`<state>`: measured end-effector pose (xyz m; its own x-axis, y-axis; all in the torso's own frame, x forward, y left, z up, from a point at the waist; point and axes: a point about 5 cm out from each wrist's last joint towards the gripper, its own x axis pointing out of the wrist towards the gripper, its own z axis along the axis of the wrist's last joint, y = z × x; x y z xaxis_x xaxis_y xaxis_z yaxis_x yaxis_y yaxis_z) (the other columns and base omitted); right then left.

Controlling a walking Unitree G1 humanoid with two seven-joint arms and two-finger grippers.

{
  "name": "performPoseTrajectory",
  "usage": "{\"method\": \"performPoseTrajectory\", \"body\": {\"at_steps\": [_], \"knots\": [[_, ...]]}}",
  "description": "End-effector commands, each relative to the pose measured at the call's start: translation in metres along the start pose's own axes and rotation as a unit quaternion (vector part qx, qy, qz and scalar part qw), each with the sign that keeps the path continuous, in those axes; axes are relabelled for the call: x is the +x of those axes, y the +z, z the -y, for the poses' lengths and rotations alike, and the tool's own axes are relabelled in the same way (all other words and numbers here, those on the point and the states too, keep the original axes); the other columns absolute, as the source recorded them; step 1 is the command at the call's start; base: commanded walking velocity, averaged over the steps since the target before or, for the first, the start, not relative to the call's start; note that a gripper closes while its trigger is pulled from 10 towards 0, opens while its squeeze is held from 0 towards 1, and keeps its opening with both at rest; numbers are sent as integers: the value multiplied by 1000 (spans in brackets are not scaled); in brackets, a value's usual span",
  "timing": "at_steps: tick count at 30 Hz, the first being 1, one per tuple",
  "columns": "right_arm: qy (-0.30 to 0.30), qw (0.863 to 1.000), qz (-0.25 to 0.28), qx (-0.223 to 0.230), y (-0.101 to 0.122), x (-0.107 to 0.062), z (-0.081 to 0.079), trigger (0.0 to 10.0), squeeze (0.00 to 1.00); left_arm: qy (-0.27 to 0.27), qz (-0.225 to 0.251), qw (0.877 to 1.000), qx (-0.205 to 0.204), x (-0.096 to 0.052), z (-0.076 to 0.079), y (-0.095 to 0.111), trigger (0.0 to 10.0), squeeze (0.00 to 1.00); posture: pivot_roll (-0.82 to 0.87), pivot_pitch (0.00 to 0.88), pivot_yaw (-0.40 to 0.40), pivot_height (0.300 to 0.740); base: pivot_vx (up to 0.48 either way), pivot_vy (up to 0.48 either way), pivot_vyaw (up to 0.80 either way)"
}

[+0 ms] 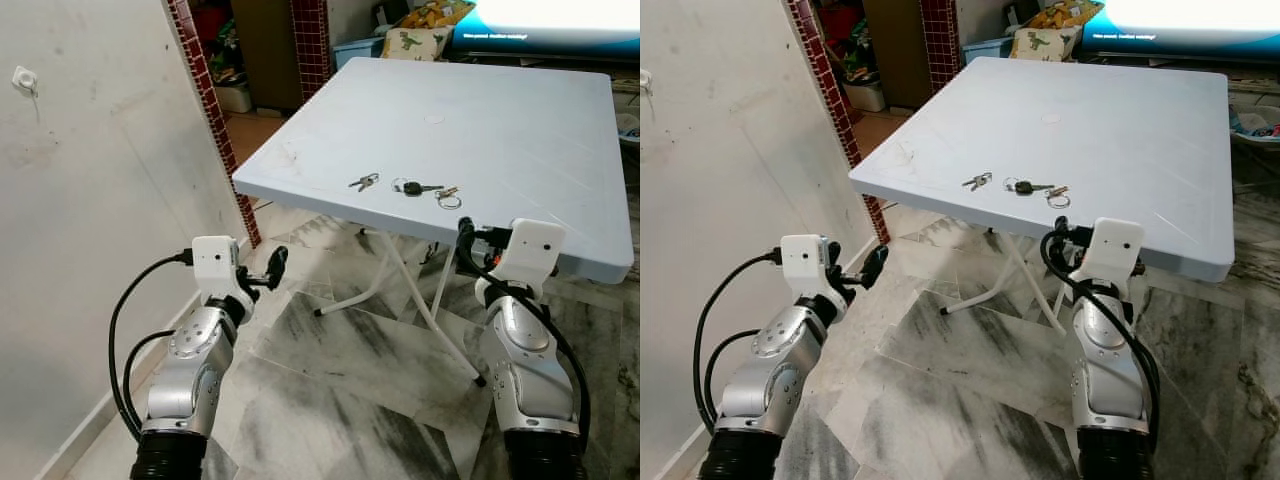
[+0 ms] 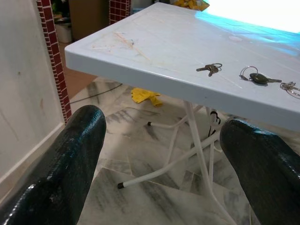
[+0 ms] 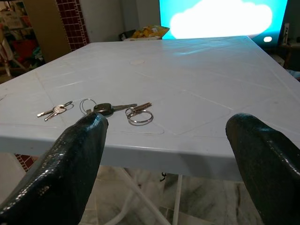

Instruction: Hang keys on a hook

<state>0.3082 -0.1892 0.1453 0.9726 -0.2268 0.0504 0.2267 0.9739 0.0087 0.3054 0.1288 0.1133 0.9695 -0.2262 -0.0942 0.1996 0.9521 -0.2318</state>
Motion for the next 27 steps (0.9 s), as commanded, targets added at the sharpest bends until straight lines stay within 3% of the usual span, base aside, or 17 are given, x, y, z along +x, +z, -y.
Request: {"method": "performPoseTrajectory", "body": {"at_steps": [1,17,18,19,20,27], "knots": [[11,1000,8,1,5,2,-6,10000,0,2,4,1000,5,0,-3,5,10000,0,-61,0,127,740,0,0,0],[11,1000,8,1,5,2,-6,10000,0,2,4,1000,5,0,-3,5,10000,0,-61,0,127,740,0,0,0],[11,1000,8,1,5,1,-6,10000,0,3,4,1000,5,0,-3,5,10000,0,0,0,0,740,0,0,0],[11,1000,8,1,5,1,-6,10000,0,3,4,1000,5,0,-3,5,10000,0,0,0,0,740,0,0,0],[20,1000,-10,7,-3,-2,-9,10000,0,7,-8,1000,10,-2,0,-6,10000,0,-71,0,104,740,0,0,0],[22,999,-26,16,-8,-3,-9,10000,0,7,-11,1000,8,-3,0,-10,10000,0,-70,0,105,740,0,0,-675]]}}
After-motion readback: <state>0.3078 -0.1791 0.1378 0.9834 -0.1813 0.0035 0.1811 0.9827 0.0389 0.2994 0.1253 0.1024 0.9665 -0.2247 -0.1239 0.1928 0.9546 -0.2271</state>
